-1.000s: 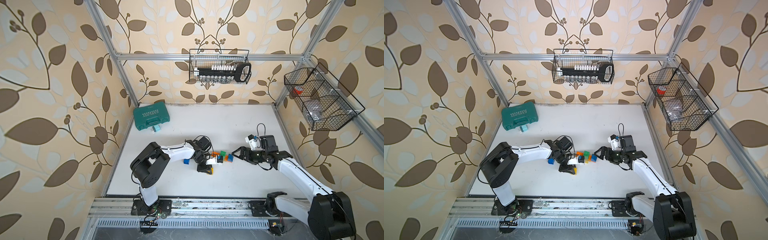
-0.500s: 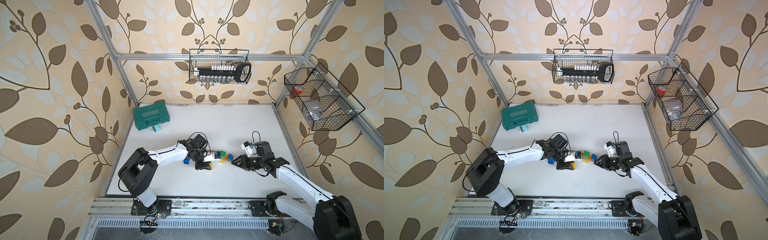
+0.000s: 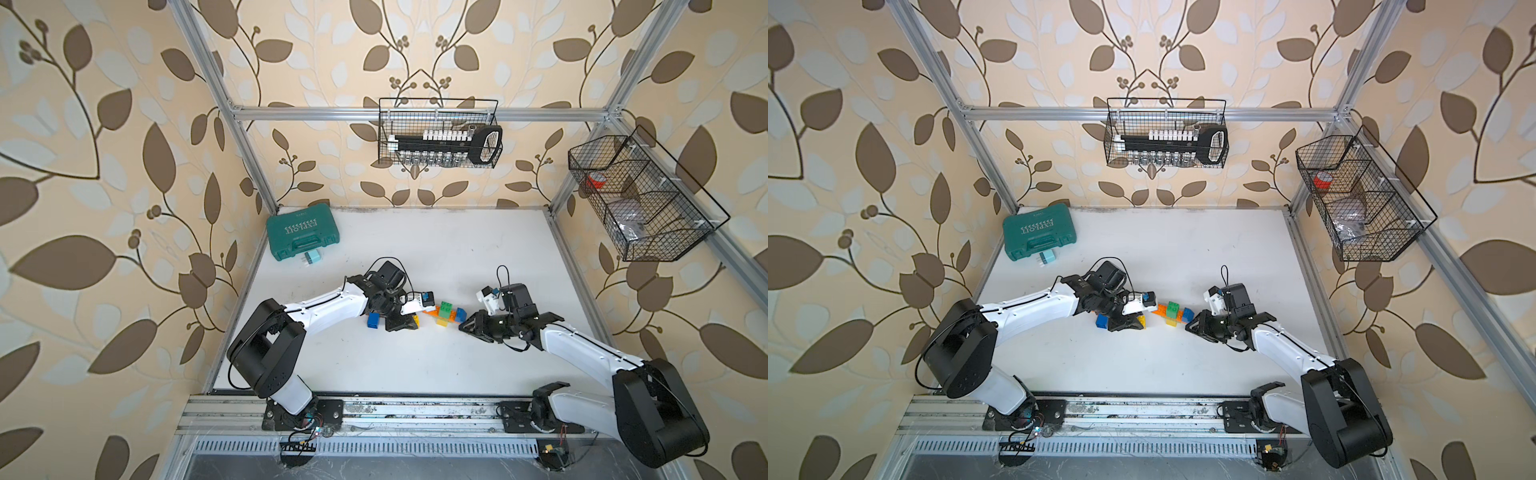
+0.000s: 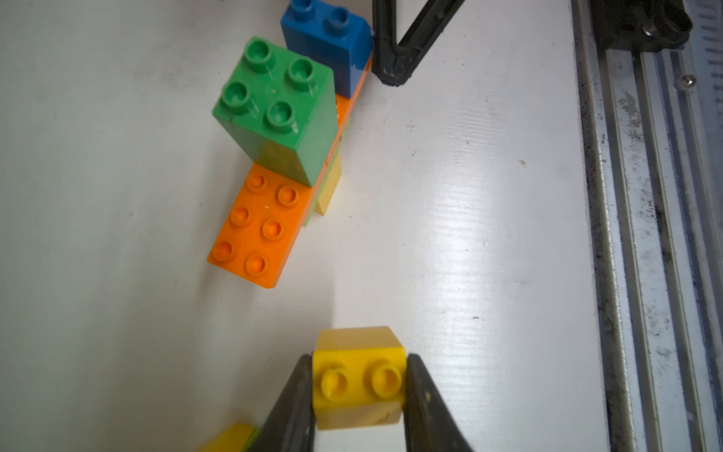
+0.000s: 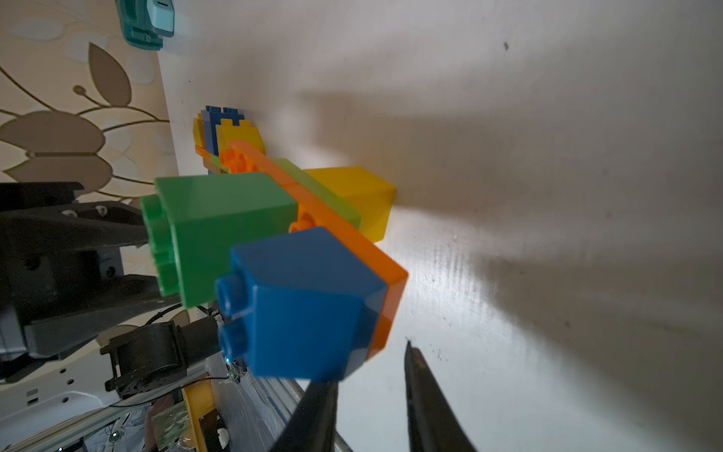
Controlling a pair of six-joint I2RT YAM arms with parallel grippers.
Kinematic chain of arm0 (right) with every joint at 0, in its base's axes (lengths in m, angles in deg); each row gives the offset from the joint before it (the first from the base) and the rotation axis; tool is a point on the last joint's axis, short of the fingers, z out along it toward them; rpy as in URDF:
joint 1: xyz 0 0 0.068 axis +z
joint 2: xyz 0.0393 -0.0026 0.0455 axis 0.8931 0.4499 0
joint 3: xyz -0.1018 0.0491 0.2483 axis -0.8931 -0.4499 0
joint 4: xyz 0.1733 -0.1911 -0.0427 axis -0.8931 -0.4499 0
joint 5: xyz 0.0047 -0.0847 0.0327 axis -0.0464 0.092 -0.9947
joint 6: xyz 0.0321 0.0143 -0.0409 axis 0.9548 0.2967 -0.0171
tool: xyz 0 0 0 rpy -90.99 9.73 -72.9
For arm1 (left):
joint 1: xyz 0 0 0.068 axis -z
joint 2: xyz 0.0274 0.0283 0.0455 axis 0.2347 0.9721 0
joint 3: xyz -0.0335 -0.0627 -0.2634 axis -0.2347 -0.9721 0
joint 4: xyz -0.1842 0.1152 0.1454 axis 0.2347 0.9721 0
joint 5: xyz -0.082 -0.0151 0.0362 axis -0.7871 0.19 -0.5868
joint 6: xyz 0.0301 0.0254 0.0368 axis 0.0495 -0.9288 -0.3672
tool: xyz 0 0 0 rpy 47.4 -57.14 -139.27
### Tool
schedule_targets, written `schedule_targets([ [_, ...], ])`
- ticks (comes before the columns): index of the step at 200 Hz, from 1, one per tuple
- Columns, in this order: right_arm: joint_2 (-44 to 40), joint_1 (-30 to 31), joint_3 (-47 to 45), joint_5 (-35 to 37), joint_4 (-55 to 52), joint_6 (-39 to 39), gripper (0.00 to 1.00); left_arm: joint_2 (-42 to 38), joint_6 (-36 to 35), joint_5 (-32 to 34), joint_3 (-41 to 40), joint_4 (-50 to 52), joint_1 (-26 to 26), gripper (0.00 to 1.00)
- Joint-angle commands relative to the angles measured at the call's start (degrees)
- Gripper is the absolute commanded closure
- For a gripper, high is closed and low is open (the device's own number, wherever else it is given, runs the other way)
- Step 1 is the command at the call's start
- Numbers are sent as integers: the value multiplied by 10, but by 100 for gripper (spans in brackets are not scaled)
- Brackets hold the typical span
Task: Assemble a fork with lego
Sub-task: Adjust the lego brick at the center of the board, then assemble the lego brick with the lego brick.
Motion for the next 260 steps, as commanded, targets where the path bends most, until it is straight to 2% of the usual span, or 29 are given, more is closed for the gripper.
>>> schedule_targets([
  [1, 13, 2, 22, 18, 1, -10, 69, -12, 5, -8, 20, 11, -5, 70],
  [52, 22, -31, 41, 14, -34, -48, 66, -16, 10, -7, 18, 10, -11, 69],
  [94, 2, -41, 60, -11, -93, -97, 57, -23, 12, 3, 25, 20, -14, 69],
  [106, -15, -41, 60, -21, -111, -110, 52, -27, 13, 3, 28, 21, -16, 69],
  [129, -47, -47, 60, -30, -121, -119, 34, -33, 15, 5, 38, 25, -16, 69],
  [188, 17, -98, 89, -128, -58, -113, 16, -45, 17, -9, 50, 12, -18, 69],
  [235, 79, -117, 82, -179, 17, -86, 13, -29, 17, -17, 67, 15, -18, 69],
  [260, 117, -122, 75, -215, 78, -52, 18, -20, 19, -19, 74, 19, -17, 69],
])
